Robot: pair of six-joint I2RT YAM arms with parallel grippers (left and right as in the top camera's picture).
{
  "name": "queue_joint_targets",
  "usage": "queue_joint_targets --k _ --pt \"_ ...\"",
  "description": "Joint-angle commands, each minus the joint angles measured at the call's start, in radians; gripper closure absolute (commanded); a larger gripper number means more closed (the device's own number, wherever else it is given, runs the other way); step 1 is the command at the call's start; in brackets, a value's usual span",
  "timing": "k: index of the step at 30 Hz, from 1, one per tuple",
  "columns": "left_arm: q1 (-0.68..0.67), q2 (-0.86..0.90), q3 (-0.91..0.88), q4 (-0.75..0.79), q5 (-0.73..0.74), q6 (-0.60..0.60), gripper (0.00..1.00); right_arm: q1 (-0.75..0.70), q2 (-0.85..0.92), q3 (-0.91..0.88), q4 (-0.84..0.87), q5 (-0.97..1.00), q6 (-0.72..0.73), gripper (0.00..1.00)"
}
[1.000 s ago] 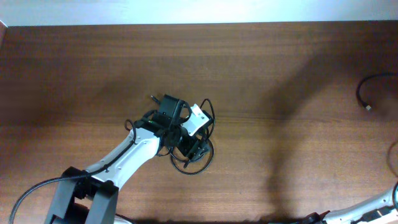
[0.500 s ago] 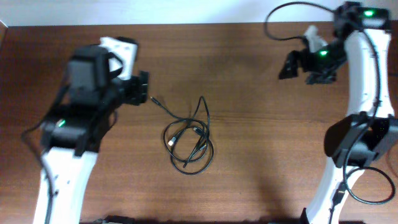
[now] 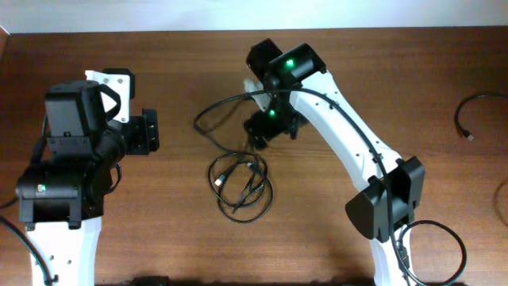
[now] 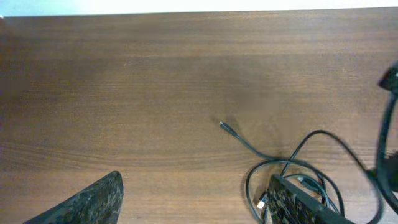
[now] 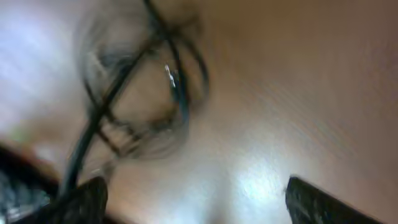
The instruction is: Untangle cables
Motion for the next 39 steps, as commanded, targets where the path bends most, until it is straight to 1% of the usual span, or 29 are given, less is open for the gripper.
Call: queue_joint_targets --k 1,4,6,8,10,11,12,13,14,15,17,18,19,21,22,23,24,25,26,27,28,29,31,32,33,34,36,37,39 --pt "0.003 -0.013 0.005 -0.002 0.012 0.017 0.25 0.007 -0.036 -0.006 0.191 -0.209 0.018 0.09" --pt "0.003 -0.013 0.005 0.002 0.012 0.017 0.25 0.013 -0.036 -0.006 0.191 -0.209 0.026 0.09" --pt "0.003 -0.013 0.005 0.002 0.012 0.017 0.25 0.051 -0.034 -0.037 0.174 -0.209 0.043 0.09" --pt "0.003 -0.013 0.005 0.002 0.012 0.017 0.25 0.098 -0.034 -0.102 0.209 -0.208 0.043 0.09" --pt "0.003 -0.013 0.005 0.002 0.012 0.017 0.25 0.148 -0.034 -0.204 0.298 -0.204 0.043 0.09" --pt "0.003 -0.013 0.005 0.002 0.012 0.017 0.25 0.149 -0.034 -0.212 0.302 -0.2 0.043 0.12" --pt "0.003 -0.013 0.005 0.002 0.012 0.016 0.25 0.147 -0.034 -0.212 0.305 -0.197 0.043 0.47" --pt "0.003 -0.013 0.005 0.002 0.012 0.017 0.25 0.137 -0.034 -0.212 0.304 -0.197 0.045 0.96" --pt "0.003 -0.013 0.005 0.002 0.012 0.017 0.25 0.112 -0.037 -0.194 0.288 -0.17 0.098 0.96" --pt "0.003 -0.013 0.005 0.001 0.012 0.017 0.25 0.08 -0.042 -0.156 0.256 -0.148 0.117 0.96" --pt "0.003 -0.013 0.005 0.001 0.012 0.016 0.25 -0.012 -0.061 0.079 0.105 -0.148 0.109 0.96" --pt "0.003 -0.012 0.005 0.002 0.027 0.017 0.25 -0.058 -0.071 0.28 -0.031 -0.144 0.082 0.96" --pt "0.003 -0.012 0.005 0.002 0.038 0.016 0.25 -0.084 -0.076 0.466 -0.109 -0.141 0.066 0.96" --pt "0.003 -0.012 0.005 -0.002 0.073 0.017 0.25 -0.082 -0.148 0.682 -0.108 -0.152 0.069 0.96" --pt "0.003 -0.012 0.002 -0.003 0.117 0.017 0.26 -0.077 -0.182 0.754 -0.108 -0.152 0.069 0.96" --pt "0.002 -0.006 -0.001 -0.01 0.221 0.074 0.28 -0.077 -0.218 0.795 -0.108 -0.152 0.069 0.96" --pt "-0.005 0.001 -0.019 -0.012 0.354 0.14 0.33 -0.077 -0.266 0.803 -0.108 -0.151 0.07 0.96" --pt "-0.022 0.011 -0.033 -0.017 0.412 0.2 0.34 -0.077 -0.291 0.803 -0.108 -0.151 0.07 0.96" --pt "-0.054 0.032 -0.049 -0.032 0.431 0.277 0.37 -0.077 -0.311 0.803 -0.108 -0.152 0.069 0.96" --pt "-0.089 0.049 -0.063 -0.043 0.431 0.327 0.4 -0.077 -0.317 0.803 -0.108 -0.153 0.07 0.96" --pt "-0.127 0.066 -0.08 -0.044 0.436 0.365 0.42 -0.077 -0.317 0.803 -0.108 -0.178 0.069 0.96" --pt "-0.19 0.099 -0.106 -0.043 0.46 0.436 0.43 -0.077 -0.317 0.803 -0.108 -0.23 0.069 0.96" --pt "-0.294 0.18 -0.142 -0.037 0.463 0.504 0.47 -0.077 -0.317 0.803 -0.108 -0.236 0.069 0.96" --pt "-0.327 0.223 -0.154 -0.027 0.463 0.549 0.41 -0.077 -0.317 0.803 -0.108 -0.24 0.069 0.96" --pt "-0.358 0.272 -0.169 -0.017 0.464 0.636 0.34 -0.077 -0.32 0.803 -0.108 -0.259 0.069 0.96" --pt "-0.39 0.349 -0.174 0.013 0.463 0.669 0.32 -0.077 -0.324 0.803 -0.108 -0.265 0.069 0.96" --pt "-0.417 0.49 -0.174 0.132 0.464 0.668 0.29 -0.077 -0.324 0.803 -0.108 -0.291 0.069 0.96" --pt "-0.425 0.548 -0.174 0.195 0.464 0.668 0.19 -0.077 -0.324 0.803 -0.108 -0.33 0.069 0.96" --pt "-0.437 0.616 -0.174 0.293 0.464 0.669 0.14 -0.077 -0.324 0.803 -0.108 -0.384 0.069 0.96"
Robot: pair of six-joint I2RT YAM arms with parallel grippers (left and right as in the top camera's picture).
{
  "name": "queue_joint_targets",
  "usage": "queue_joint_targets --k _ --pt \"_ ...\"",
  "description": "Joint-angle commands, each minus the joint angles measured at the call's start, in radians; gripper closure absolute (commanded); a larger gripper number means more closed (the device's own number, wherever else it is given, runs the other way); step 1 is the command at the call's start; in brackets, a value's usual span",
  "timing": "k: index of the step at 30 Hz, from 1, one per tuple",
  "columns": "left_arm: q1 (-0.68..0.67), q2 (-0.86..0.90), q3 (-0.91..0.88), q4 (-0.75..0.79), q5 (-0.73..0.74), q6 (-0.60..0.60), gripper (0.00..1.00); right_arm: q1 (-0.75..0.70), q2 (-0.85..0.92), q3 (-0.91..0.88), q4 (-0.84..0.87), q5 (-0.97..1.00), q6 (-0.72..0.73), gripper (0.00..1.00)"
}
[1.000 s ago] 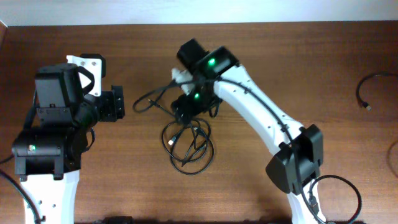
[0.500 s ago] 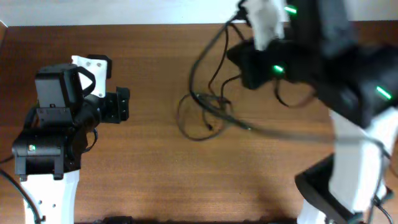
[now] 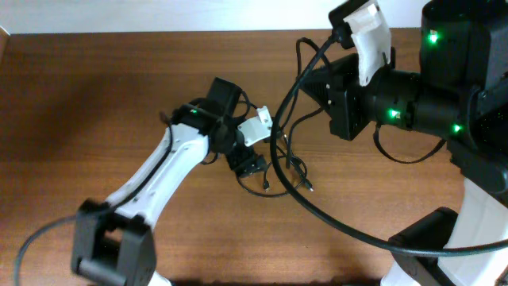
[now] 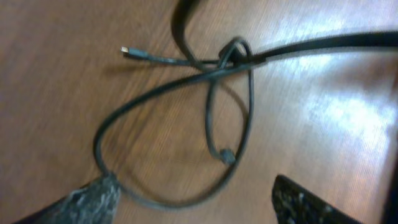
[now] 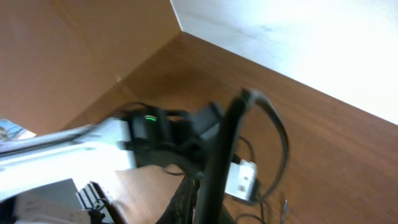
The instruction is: Untangle cables
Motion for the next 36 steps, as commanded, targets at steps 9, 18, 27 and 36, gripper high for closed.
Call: queue_joint_targets --k 9,18,27,36 --pt "-0.153 0.29 -0.007 0.274 -0.068 0.072 0.95 0.006 -0.013 0.006 -0.006 -0.083 -0.006 0.96" --pt "0.06 0.294 -0.007 0.18 -0.328 0.014 1.0 -0.211 -0.015 0.006 -0.006 0.78 0.222 0.96" --pt "0.232 0.293 -0.007 0.167 -0.233 -0.047 1.0 -0.97 0.032 -0.047 0.082 0.476 0.286 0.96" --pt "0.211 0.237 -0.007 0.104 0.142 -0.058 1.0 -1.3 0.55 -0.05 0.047 -0.084 0.139 0.96"
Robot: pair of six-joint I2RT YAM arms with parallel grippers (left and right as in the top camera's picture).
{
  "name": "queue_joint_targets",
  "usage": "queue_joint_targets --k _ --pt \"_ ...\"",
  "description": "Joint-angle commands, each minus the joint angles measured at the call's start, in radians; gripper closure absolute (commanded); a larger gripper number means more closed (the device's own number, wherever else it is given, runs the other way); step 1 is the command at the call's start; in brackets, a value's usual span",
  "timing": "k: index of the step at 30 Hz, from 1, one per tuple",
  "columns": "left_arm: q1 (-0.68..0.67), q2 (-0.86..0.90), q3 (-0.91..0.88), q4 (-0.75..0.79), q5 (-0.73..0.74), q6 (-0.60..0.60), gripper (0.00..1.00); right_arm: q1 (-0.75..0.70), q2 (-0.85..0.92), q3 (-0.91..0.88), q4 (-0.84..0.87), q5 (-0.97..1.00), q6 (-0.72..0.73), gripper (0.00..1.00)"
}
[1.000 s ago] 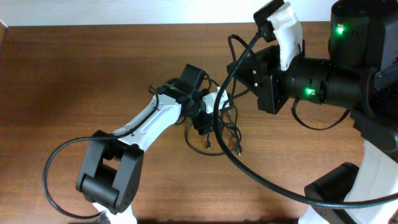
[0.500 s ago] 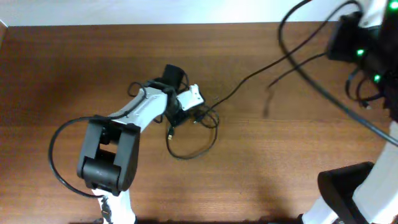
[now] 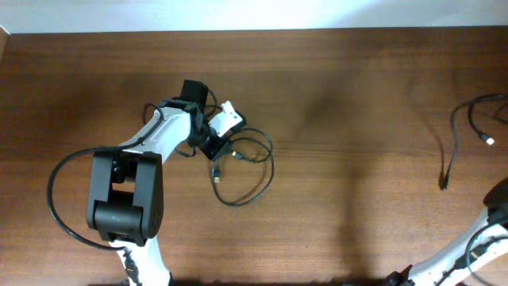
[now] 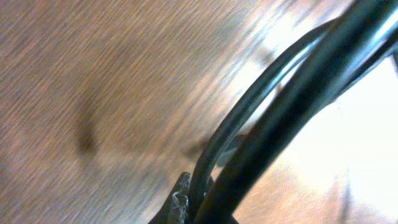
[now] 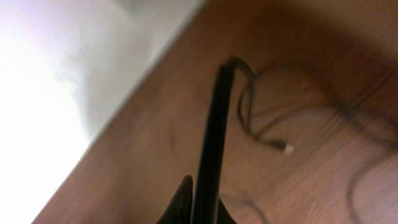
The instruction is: Untangle cables
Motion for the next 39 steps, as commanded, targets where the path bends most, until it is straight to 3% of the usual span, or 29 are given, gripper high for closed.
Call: queue_joint_targets --k 1,7,8,9,10,14,17,22,23,25,27,29,31,37,39 --pt "-0.026 -0.071 0.001 -0.021 0.161 -0.011 1.0 -0.037 0.134 0.002 -0.069 -0.083 -0.05 0.96" --pt "-0.133 -0.193 0.001 -0.058 0.164 -0.011 1.0 -0.113 0.212 -0.101 -0.058 0.079 0.135 0.96" --pt "-0.165 -0.228 0.001 -0.058 0.164 -0.011 0.94 -0.13 0.213 -0.109 -0.05 0.067 0.14 0.42" --pt "-0.182 -0.248 0.001 -0.058 0.164 -0.011 0.73 -0.137 0.213 -0.109 -0.049 0.044 0.14 0.17" --pt "-0.205 -0.274 0.001 -0.057 0.164 -0.01 0.58 -0.144 0.213 -0.109 -0.047 -0.004 0.14 0.01" --pt "-0.222 -0.345 0.001 -0.051 0.159 -0.011 0.49 -0.117 0.212 -0.109 -0.068 -0.112 0.07 0.01" --pt "-0.222 -0.378 0.001 -0.03 -0.012 -0.048 0.53 -0.033 0.21 -0.109 -0.097 -0.219 -0.06 0.01" --pt "-0.222 -0.41 0.002 -0.026 -0.034 -0.048 0.53 0.21 0.125 -0.108 -0.097 -0.217 -0.18 0.01" --pt "-0.222 -0.42 0.004 -0.014 -0.066 -0.048 0.57 0.275 0.121 -0.108 -0.097 -0.197 -0.233 0.01" --pt "-0.222 -0.462 0.027 0.043 -0.226 -0.151 0.58 0.396 0.121 -0.119 -0.097 -0.115 -0.246 0.01" --pt "-0.212 -0.539 0.084 0.092 -0.381 -0.25 0.51 0.511 0.121 -0.16 -0.097 -0.091 -0.296 0.01" --pt "-0.173 -0.639 0.143 0.1 -0.423 -0.32 0.47 0.635 0.11 -0.241 -0.097 0.018 -0.345 0.01" --pt "-0.101 -0.78 0.159 0.098 -0.424 -0.42 0.42 0.789 0.048 -0.442 -0.097 0.098 -0.439 0.01" --pt "-0.055 -1.007 0.159 -0.066 -0.424 -0.424 0.24 1.056 -0.018 -0.803 -0.097 0.098 -0.838 0.04" --pt "-0.055 -1.008 0.159 -0.093 -0.424 -0.422 0.23 1.105 -0.018 -0.866 -0.086 0.135 -0.872 0.06"
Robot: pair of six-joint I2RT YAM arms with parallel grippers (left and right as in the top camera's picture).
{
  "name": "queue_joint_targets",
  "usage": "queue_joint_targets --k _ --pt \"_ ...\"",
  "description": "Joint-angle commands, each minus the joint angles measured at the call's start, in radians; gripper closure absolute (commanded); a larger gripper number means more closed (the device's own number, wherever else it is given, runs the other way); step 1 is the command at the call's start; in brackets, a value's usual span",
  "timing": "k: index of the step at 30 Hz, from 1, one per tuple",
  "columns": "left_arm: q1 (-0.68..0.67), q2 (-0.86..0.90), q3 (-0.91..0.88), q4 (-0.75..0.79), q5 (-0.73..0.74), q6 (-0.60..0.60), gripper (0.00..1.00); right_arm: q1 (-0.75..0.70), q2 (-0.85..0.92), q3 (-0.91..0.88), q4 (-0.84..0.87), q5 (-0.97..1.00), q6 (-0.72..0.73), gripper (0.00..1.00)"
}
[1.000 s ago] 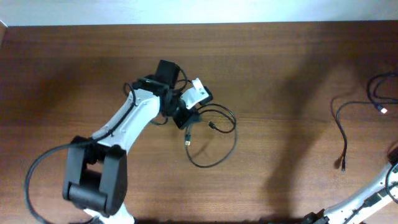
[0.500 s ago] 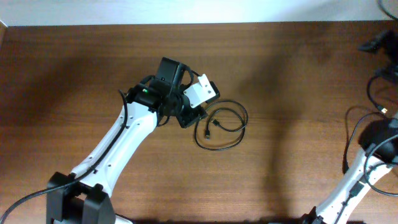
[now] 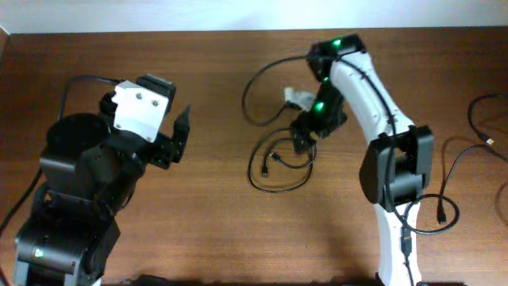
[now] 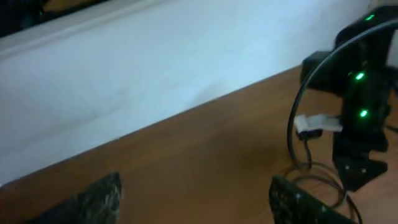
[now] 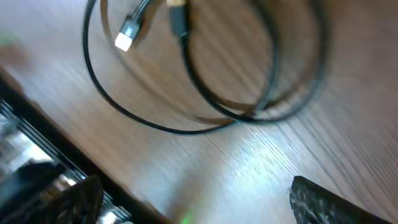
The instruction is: Untangle cables
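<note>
A tangle of thin black cables lies in overlapping loops at mid-table. My right gripper hangs at its upper right edge, open and holding nothing. In the right wrist view the loops and a white-tipped plug lie ahead of my right gripper. My left gripper is far to the left, open and empty. In the left wrist view my left gripper looks towards the right arm and the loops.
A black lead arcs from the right arm's wrist, by a white connector. More loose cables lie at the table's right edge, one near the right arm's base. A white wall runs behind the table.
My left gripper was shut on a cable at the tangle; it is now open and drawn back left. My right gripper, then shut on a cable at the far right, now hangs open over the tangle.
First my right gripper hung open over the tangle, with the left open at the left. Then the left was open at the tangle while the right held a cable high. Then the left gripped the tangle and the right held its cable far right. Now both are open.
</note>
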Motion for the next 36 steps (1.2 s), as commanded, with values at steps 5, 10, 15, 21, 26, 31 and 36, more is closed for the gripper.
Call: queue_joint_targets --k 5,10,15,21,26,31,36 --pt "0.003 0.029 0.005 -0.056 0.012 0.005 0.24 0.062 -0.034 -0.182 0.218 0.115 -0.112 0.08" --pt "0.003 0.032 0.005 -0.068 0.023 0.006 0.25 0.064 -0.032 -0.308 0.496 0.183 -0.097 0.06" --pt "0.003 0.032 0.005 -0.07 0.024 0.006 0.25 0.064 -0.032 -0.422 0.615 0.183 -0.077 0.27" --pt "0.003 0.032 0.005 -0.079 0.024 0.006 0.25 0.063 -0.031 -0.547 0.673 0.18 -0.054 0.84" --pt "0.003 0.032 0.005 -0.08 0.024 0.045 0.25 0.061 -0.037 -0.452 0.664 0.093 0.068 0.96" --pt "0.003 0.032 0.005 -0.081 0.024 0.044 0.25 0.044 -0.049 0.101 0.332 0.103 0.122 0.96" --pt "0.003 0.032 0.005 -0.099 0.043 0.045 0.25 -0.182 -0.049 0.561 0.237 0.485 0.466 0.96"
